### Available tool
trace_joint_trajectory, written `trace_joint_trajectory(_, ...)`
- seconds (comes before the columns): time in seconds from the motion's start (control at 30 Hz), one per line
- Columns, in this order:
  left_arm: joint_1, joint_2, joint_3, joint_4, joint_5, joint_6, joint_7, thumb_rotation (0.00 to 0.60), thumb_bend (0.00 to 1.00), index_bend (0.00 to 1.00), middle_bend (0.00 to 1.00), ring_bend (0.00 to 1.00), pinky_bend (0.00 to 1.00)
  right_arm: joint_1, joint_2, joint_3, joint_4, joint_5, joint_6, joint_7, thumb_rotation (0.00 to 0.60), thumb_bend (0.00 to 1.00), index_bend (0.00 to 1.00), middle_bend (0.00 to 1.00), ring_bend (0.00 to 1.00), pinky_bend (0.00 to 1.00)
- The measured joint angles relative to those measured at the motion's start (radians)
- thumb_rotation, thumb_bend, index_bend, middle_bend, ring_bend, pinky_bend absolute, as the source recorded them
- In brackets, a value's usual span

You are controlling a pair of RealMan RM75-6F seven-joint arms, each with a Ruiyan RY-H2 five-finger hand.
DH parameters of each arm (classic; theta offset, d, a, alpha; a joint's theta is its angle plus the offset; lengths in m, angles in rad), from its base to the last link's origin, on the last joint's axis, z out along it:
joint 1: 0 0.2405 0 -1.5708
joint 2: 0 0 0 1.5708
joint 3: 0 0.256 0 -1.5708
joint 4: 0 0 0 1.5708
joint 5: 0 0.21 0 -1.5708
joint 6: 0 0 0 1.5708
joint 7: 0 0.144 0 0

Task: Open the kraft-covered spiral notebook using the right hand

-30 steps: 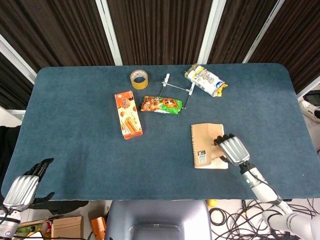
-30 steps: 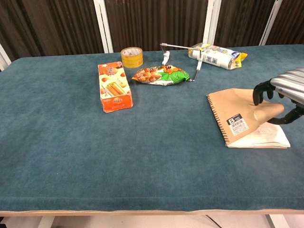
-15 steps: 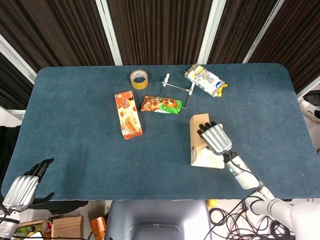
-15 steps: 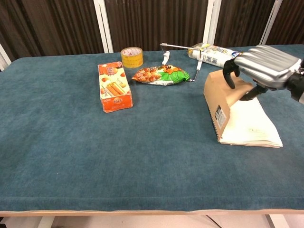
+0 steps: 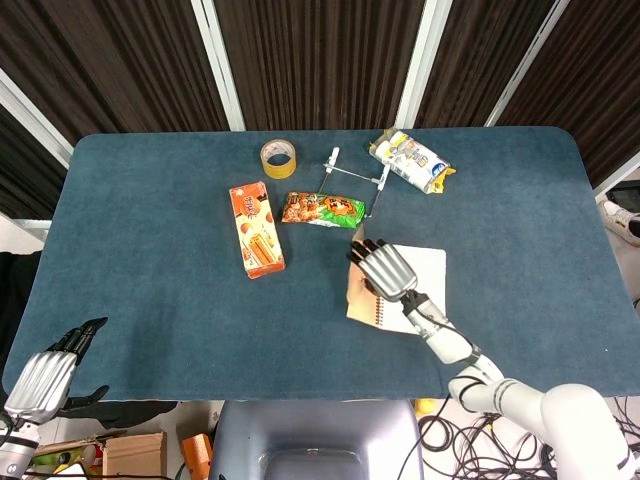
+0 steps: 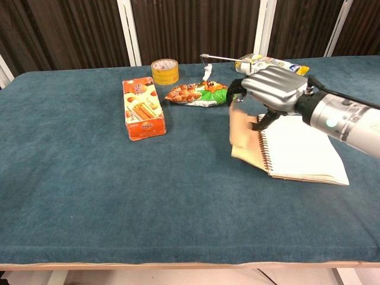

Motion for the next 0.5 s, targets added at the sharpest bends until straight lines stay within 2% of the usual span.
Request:
trace_joint_trajectory(0.07, -0.001, 0.0, 0.0, 0.0, 0.0, -0.001, -0.001, 0.6, 0.21, 0.1, 0.12, 0.17, 0.41, 0.013, -0.025, 0.003, 0.034, 0.006, -0.009, 0.024, 0.6, 0.24, 0.0, 0.0, 0.0, 0.3)
trace_joint_trajectory(0.23, -0.002, 0.001, 0.001, 0.001, 0.001, -0.004, -0.003, 0.6, 0.21, 0.1, 0.12, 0.17, 0.41, 0.04, -0.091, 0.001, 0.137, 0.007, -0.012, 0.116, 0.6, 0.24, 0.0, 0.0, 0.0, 0.13)
trace_joint_trajectory(0.37, -0.002, 0.002, 0.001, 0.002, 0.001, -0.003, -0.008, 0.6, 0.21, 0.1, 0.12, 0.17, 0.41, 0.044, -0.11, -0.01, 0.176, -0.008, 0.034, 0.168, 0.6, 0.24, 0.0, 0.0, 0.0, 0.07)
trace_joint_trajectory(0.5, -0.002, 0.001, 0.0, 0.002, -0.002, -0.005, -0.004, 0.6, 0.21, 0.1, 0.12, 0.17, 0.41, 0.02, -0.083, -0.025, 0.148, -0.023, 0.114, 0.184, 0.6, 0.24, 0.0, 0.0, 0.0, 0.06)
